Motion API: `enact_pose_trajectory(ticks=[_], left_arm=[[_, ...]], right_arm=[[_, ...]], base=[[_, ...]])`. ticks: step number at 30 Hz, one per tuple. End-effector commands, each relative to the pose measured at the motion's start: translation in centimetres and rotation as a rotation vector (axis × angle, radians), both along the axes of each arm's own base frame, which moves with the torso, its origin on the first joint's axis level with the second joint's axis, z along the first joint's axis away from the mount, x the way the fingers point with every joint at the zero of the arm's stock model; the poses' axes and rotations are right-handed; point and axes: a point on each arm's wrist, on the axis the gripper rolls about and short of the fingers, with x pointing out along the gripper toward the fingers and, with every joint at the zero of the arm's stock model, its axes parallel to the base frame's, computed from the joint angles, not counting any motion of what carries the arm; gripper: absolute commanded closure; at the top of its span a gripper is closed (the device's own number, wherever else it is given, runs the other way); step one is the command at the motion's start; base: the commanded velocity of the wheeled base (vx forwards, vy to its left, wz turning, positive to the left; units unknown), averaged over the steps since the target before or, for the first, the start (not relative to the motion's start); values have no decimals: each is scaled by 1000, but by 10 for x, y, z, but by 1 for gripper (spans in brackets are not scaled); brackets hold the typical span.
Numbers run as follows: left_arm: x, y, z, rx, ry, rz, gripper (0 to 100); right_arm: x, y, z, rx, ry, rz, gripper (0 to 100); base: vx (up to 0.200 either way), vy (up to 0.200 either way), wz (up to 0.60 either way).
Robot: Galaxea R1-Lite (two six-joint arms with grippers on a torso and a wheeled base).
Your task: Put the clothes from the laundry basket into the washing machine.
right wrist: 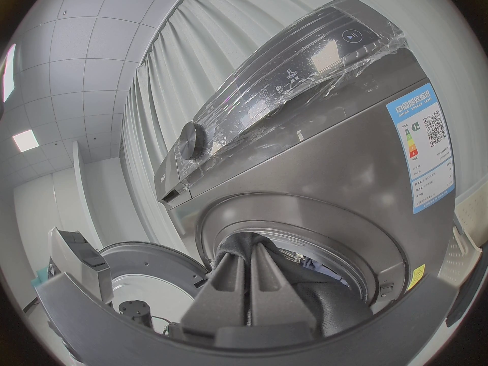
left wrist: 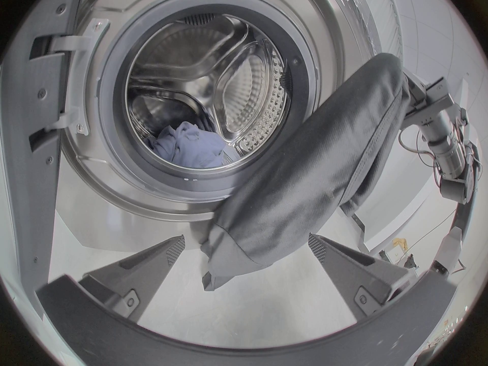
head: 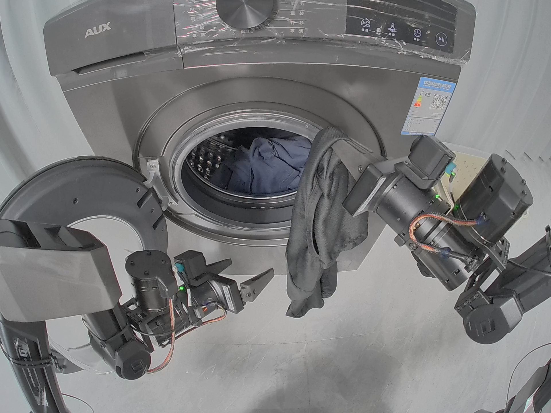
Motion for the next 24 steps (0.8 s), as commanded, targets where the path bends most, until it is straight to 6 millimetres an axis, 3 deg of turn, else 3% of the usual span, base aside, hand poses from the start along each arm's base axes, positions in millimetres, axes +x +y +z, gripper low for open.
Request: enact_pose_trajectory(ticks=[1,13,24], left_arm=[[-4,-5,-8,14,24,-34,0],[-12,-22,-15,58,9,-112,0],[29,-47,-31,61,-83,-57,0]], right_arm=[[2,2,0,3,2,-3,100],[12,12,-8,-7,18,-5,100],[7,21,-7,0,16,22,100]], base=[[0,0,0],[0,0,0],[0,0,0]])
